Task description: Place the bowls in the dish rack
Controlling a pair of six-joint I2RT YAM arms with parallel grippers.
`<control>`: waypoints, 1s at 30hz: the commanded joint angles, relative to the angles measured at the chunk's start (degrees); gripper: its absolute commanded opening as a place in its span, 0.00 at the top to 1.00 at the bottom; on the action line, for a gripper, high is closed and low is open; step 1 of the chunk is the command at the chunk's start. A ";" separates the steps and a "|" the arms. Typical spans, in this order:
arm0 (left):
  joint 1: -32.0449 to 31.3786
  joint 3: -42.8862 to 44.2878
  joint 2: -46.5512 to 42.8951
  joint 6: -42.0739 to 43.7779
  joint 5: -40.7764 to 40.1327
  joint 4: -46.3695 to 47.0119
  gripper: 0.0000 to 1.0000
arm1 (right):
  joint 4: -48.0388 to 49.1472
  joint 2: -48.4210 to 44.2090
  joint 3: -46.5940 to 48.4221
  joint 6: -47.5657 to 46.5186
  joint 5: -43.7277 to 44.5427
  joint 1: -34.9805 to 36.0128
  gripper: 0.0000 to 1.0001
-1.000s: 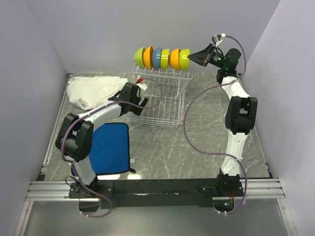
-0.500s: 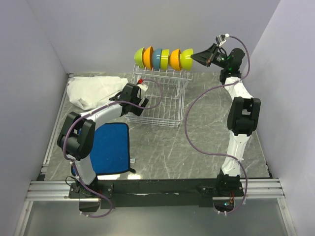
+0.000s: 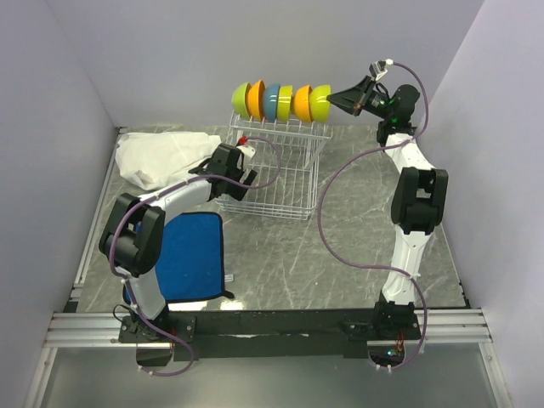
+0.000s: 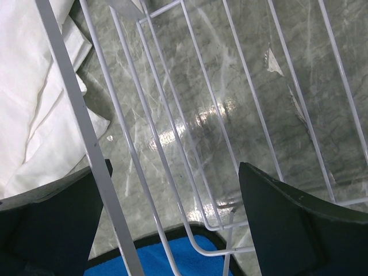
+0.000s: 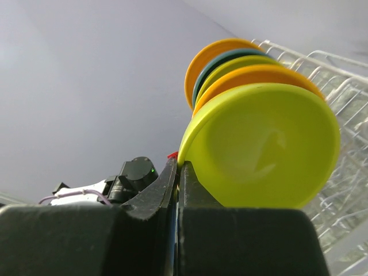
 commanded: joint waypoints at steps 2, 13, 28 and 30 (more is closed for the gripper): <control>-0.47 3.51 0.91 -1.02 0.62 0.62 0.01 | 0.79 0.68 3.10 0.02 -0.41 1.18 1.00; -0.55 3.24 0.73 -1.19 0.36 0.80 0.01 | -0.44 0.68 1.07 -1.92 -1.02 0.39 0.89; -0.55 1.40 -0.67 -0.75 -0.08 2.47 0.00 | -3.25 -1.34 -1.21 -5.17 -1.99 -1.63 0.56; -0.55 0.88 -1.20 -0.49 -0.26 2.73 0.01 | -4.30 -1.78 -1.38 -5.69 -2.08 -2.07 0.46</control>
